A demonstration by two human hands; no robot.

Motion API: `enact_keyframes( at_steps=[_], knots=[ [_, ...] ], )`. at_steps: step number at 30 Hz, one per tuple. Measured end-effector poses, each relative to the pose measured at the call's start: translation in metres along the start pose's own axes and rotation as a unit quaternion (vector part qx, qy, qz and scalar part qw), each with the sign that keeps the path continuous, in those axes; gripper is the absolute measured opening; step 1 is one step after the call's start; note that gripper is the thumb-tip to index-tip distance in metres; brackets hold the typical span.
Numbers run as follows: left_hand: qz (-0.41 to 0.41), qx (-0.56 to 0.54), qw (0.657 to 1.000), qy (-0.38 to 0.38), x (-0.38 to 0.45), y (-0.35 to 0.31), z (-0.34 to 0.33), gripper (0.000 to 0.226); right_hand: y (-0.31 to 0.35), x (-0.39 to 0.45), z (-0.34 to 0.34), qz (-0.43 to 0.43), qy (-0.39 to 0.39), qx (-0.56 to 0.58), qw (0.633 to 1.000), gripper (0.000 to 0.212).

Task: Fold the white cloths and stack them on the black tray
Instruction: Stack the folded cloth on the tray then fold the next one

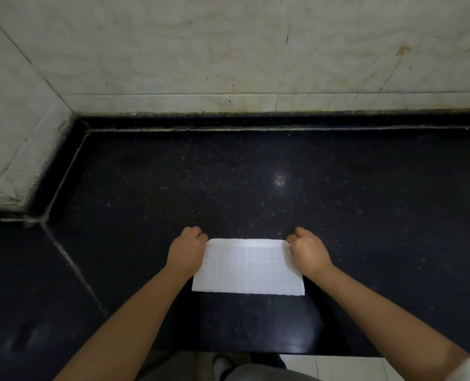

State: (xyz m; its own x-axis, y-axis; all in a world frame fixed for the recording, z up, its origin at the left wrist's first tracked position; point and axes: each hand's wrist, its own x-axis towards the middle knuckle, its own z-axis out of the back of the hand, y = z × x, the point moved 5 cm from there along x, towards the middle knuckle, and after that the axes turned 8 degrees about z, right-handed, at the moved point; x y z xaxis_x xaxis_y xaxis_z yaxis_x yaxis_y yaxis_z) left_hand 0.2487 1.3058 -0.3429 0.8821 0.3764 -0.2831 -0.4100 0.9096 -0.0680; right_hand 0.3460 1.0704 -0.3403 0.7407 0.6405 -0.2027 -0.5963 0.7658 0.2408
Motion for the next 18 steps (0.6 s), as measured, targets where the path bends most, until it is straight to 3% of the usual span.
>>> enact_keyframes(
  at_steps=[3,6,8,11,13,15,18],
  knots=[
    [-0.025,0.03,0.999,-0.008,0.0,-0.002,0.004,0.028,0.002,0.001,0.008,-0.009,-0.003,0.03,1.0,0.025],
    [-0.02,0.003,0.999,-0.029,-0.003,-0.003,0.035,0.021,0.002,0.009,0.044,0.009,-0.055,0.066,0.996,0.022],
    [-0.035,-0.051,0.992,-0.113,-0.003,-0.003,0.071,0.023,0.0,0.012,0.081,0.03,-0.116,0.089,0.989,0.018],
    [-0.116,-0.061,0.946,-0.297,-0.009,-0.005,0.122,0.034,0.0,0.009,0.131,0.076,-0.229,0.114,0.964,0.015],
    [-0.151,-0.06,0.924,-0.348,-0.018,-0.006,0.126,0.027,-0.001,-0.002,0.143,0.111,-0.296,0.118,0.941,0.016],
    [-0.198,-0.065,0.919,-0.334,-0.027,-0.011,0.104,0.02,-0.005,-0.013,0.126,0.136,-0.3,0.103,0.938,0.015],
    [-0.215,-0.053,0.949,-0.222,-0.039,-0.017,0.042,0.024,-0.015,-0.032,0.064,0.117,-0.211,0.082,0.967,0.015]
  ],
)
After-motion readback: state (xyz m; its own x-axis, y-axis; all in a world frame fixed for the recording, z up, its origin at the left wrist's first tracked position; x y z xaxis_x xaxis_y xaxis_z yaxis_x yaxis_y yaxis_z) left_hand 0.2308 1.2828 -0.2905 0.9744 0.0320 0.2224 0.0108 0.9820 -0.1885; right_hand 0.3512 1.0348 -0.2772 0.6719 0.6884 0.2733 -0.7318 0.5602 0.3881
